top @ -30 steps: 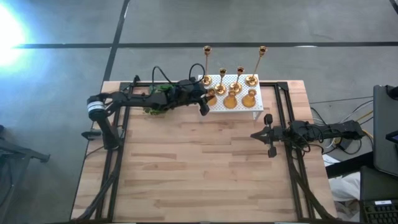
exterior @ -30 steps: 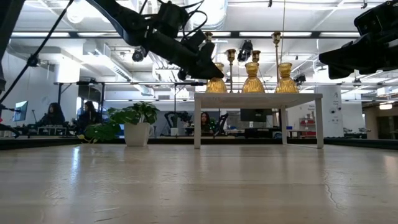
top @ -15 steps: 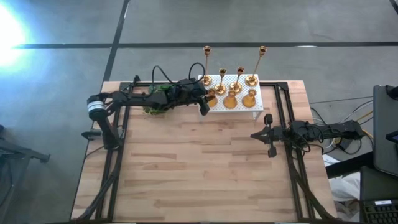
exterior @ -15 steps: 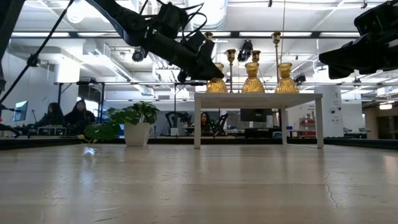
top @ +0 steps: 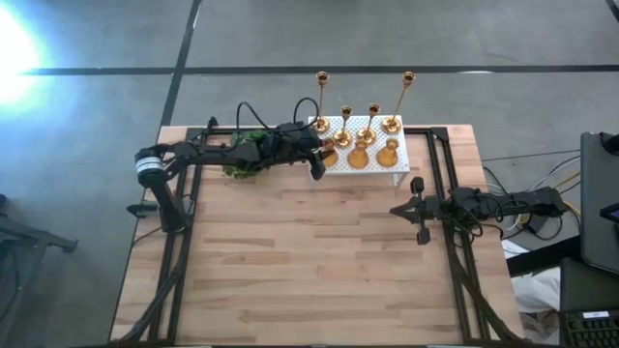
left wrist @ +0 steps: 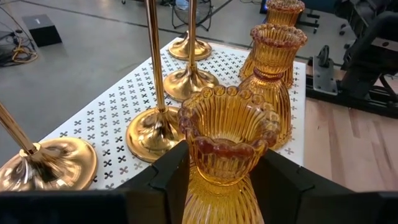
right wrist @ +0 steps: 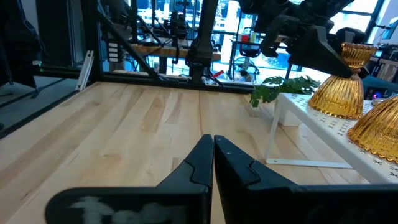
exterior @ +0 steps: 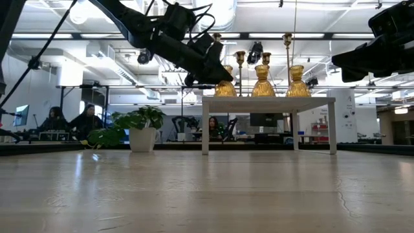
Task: Pick & Place candle stick holders
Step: Put the orange glass candle holder on the shelf, then return to Home Position
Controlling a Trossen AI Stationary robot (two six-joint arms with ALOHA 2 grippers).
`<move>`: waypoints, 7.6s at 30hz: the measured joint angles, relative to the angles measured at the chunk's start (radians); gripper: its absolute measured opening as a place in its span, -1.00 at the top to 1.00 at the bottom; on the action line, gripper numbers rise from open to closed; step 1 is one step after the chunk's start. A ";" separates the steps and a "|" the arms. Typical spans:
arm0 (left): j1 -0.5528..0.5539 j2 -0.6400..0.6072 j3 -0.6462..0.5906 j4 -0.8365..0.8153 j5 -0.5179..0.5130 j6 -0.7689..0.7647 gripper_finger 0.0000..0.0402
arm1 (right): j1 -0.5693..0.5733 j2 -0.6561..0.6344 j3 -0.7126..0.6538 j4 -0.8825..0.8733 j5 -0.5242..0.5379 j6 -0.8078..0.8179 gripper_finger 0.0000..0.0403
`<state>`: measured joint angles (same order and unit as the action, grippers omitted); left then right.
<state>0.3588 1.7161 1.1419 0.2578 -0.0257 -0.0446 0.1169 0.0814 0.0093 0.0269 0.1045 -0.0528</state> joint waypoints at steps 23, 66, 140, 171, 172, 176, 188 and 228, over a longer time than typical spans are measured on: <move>0.033 0.000 -0.002 0.016 0.074 0.001 0.19 | 0.000 0.000 0.000 0.000 0.000 0.000 0.96; 0.037 -0.152 -0.003 -0.256 0.097 0.096 -0.52 | 0.000 0.000 0.000 0.000 0.000 0.000 0.96; -0.017 -1.713 -1.133 0.219 0.451 -0.094 -0.52 | 0.000 0.000 0.000 0.000 0.000 0.000 0.96; -0.522 -1.715 -1.135 -0.220 -0.079 0.159 -0.52 | 0.000 0.000 0.000 0.000 0.000 0.000 0.96; -0.522 -1.715 -1.136 -0.215 -0.118 0.161 -0.52 | 0.000 0.000 0.000 0.000 0.000 0.000 0.96; -0.522 -1.715 -1.136 -0.205 -0.179 0.165 -0.52 | 0.000 0.000 0.000 0.000 0.000 0.000 0.96; -0.522 -1.707 -1.131 -0.207 -0.120 0.146 -0.52 | 0.000 0.000 0.000 0.000 0.001 0.000 0.96; -0.522 -1.635 -1.130 -0.217 -0.174 0.007 0.79 | 0.000 0.000 0.000 0.000 0.001 0.000 0.96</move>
<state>-0.1631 0.0811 0.0124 0.0406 -0.2001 -0.0380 0.1173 0.0814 0.0093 0.0269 0.1051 -0.0528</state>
